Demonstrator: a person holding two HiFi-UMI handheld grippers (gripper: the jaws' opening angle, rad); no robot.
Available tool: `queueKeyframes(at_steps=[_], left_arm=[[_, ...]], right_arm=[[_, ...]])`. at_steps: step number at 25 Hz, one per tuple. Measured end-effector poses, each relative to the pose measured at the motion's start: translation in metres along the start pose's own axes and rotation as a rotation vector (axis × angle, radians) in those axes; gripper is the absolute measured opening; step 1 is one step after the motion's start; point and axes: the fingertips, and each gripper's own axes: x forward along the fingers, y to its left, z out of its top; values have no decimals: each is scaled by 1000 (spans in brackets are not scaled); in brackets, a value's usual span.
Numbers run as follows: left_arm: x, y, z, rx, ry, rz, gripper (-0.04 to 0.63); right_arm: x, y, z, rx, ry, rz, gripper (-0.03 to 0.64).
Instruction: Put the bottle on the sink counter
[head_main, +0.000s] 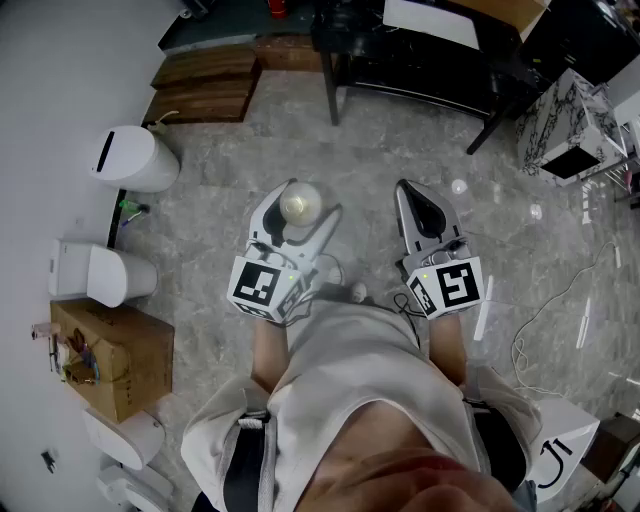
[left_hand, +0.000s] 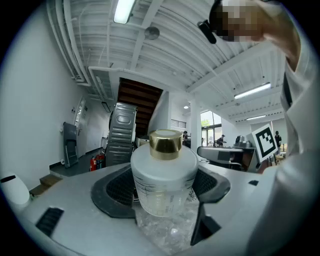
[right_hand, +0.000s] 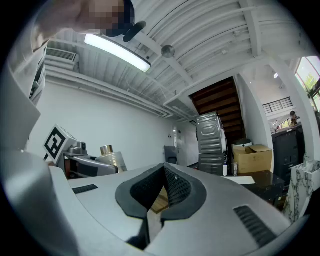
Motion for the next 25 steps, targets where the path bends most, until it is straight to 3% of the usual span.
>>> queueKeyframes(at_steps=[15,25], left_arm=[[34,13,2,11,-18,2,322],[88,66,1,16,6,-14,322]], right_arm=[[27,-16,-14,14,10,23,-3],[95,-46,-26,13,31,7,-3]])
